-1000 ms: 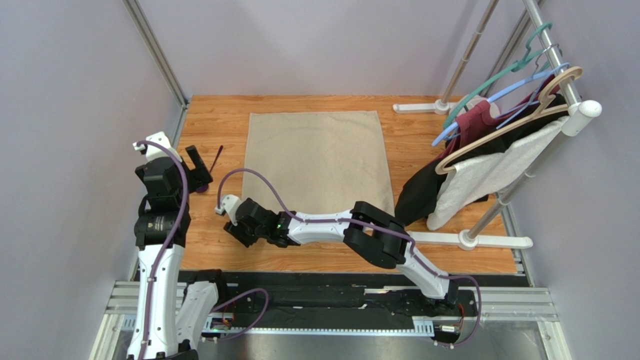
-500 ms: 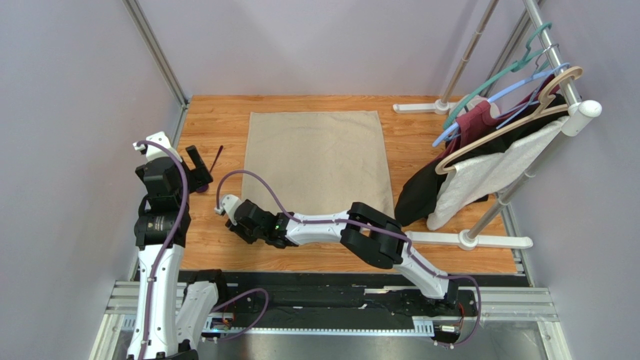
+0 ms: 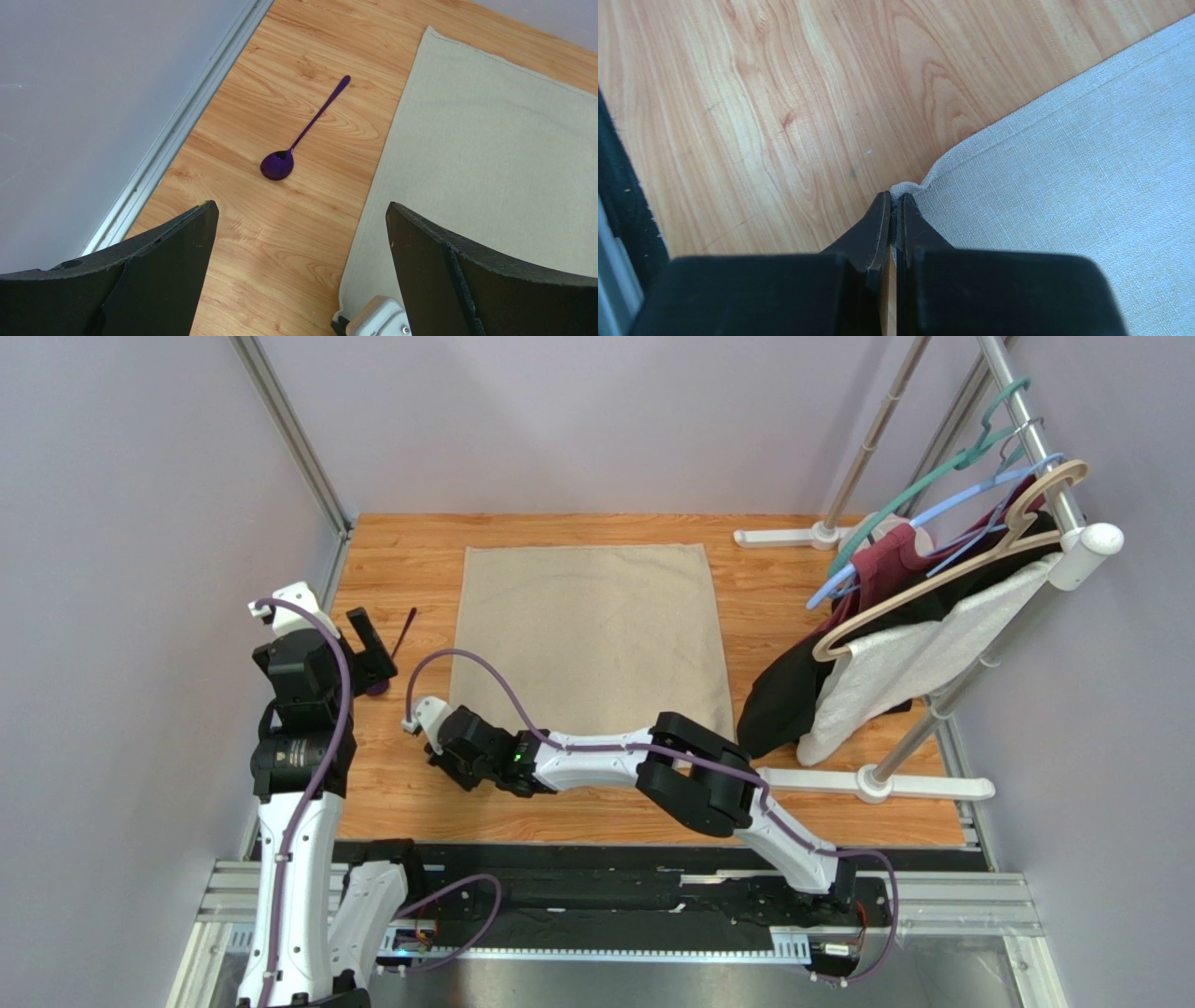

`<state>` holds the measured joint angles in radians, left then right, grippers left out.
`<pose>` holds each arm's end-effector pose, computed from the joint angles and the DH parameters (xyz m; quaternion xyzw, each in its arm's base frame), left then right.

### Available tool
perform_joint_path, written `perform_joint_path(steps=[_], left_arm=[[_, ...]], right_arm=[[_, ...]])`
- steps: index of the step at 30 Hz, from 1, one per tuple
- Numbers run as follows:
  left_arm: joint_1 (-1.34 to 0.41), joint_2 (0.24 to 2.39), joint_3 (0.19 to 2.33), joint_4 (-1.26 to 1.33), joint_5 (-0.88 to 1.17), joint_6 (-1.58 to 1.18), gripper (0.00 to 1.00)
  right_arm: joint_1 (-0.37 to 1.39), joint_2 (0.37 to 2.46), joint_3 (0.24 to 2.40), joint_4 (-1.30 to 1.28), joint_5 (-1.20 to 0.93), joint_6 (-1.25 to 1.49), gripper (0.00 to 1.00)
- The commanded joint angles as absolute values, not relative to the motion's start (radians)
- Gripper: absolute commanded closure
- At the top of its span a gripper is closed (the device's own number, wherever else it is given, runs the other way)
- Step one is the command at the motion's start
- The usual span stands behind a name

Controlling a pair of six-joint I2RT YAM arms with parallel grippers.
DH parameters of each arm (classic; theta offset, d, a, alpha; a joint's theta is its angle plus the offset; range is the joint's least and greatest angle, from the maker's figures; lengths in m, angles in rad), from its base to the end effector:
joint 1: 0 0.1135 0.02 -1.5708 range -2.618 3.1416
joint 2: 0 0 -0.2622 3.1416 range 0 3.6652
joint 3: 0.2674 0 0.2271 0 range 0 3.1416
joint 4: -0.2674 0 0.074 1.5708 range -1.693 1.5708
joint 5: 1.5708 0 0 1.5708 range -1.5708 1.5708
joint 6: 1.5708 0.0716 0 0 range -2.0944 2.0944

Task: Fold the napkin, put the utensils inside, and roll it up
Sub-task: Fold the napkin

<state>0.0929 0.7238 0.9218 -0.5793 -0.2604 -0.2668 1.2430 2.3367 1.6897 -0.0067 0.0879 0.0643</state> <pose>0.1570 0.0331 0.3358 -0.2185 0.7950 0.0589 0.5628 0.1760 0.4979 0.1300 -0.4817 0.7555 0.2376 0.3750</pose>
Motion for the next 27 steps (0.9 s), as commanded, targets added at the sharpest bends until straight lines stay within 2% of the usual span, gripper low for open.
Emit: perform_joint_path(steps=[1, 10, 16, 23, 27], left_arm=[[0.101, 0.718, 0.953, -0.569, -0.27, -0.273, 0.01], [0.1, 0.712, 0.956, -0.572, -0.298, -0.268, 0.01], [0.1, 0.712, 0.956, -0.574, -0.304, -0.267, 0.01], [0.1, 0.715, 0.954, -0.574, -0.299, -0.268, 0.01], [0.1, 0.722, 0.953, -0.574, -0.302, -0.265, 0.01]], right_arm=[[1.279, 2.316, 1.72, -0.045, -0.026, 0.143, 1.0], [1.331, 2.299, 1.815, -0.069, -0.117, 0.227, 1.0], [1.298, 2.234, 1.737, -0.074, -0.058, 0.222, 1.0], [1.071, 2.089, 1.557, -0.078, -0.035, 0.158, 1.0], [0.927, 2.072, 1.572, -0.15, -0.026, 0.094, 1.0]])
